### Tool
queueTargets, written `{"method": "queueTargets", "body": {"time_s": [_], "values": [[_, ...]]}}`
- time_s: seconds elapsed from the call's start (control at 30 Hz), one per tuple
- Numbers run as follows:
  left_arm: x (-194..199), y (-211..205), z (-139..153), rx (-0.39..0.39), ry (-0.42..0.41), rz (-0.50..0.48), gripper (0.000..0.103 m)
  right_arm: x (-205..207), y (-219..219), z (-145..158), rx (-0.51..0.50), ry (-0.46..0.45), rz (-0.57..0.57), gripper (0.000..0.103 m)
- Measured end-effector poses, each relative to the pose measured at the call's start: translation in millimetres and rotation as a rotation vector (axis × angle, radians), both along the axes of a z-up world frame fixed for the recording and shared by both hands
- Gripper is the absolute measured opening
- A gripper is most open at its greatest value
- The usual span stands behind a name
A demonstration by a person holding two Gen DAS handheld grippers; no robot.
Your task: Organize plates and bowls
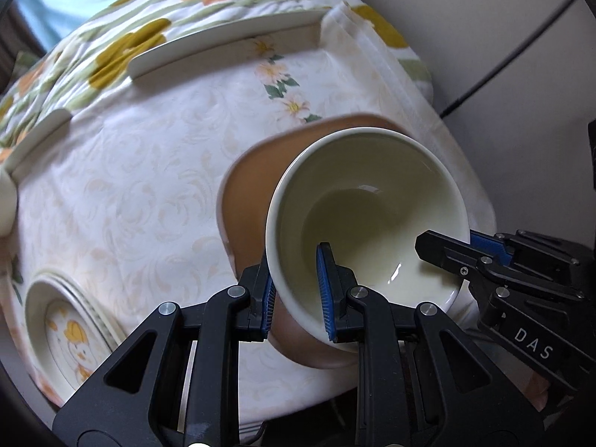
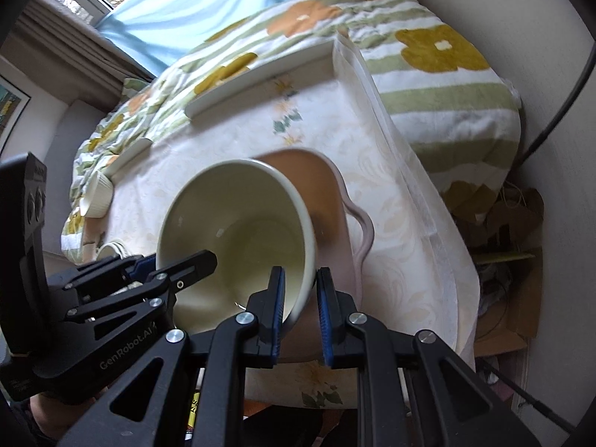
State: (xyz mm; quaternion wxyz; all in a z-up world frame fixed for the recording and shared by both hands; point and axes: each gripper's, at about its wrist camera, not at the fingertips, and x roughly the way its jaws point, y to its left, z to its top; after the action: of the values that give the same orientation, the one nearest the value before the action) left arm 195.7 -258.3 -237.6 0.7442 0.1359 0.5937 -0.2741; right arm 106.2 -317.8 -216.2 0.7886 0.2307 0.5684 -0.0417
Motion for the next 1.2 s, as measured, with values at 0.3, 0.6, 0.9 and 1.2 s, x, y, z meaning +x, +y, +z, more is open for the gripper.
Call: {"method": "queueTargets", "body": {"time_s": [0.3, 0.6, 0.9, 1.2], "values": [[3, -7, -16, 0.069, -0.030, -0.065, 0.018, 3, 5, -14, -0.005, 0.041, -0.035, 0.016], [3, -15, -22, 0.104, -0.068, -0.104, 0.018, 7, 10, -16, -0.057, 0.069, -0.038, 0.016], [3, -12, -8, 0.102, -0.095, -0.101, 0.018, 5, 8, -8, -0.064, 0.060, -0.050, 0.016], [-6, -6, 23, 0.076, -0.150, -0.094, 0.018, -11, 11, 19, -0.086, -0.028, 0.020, 0.016]]}}
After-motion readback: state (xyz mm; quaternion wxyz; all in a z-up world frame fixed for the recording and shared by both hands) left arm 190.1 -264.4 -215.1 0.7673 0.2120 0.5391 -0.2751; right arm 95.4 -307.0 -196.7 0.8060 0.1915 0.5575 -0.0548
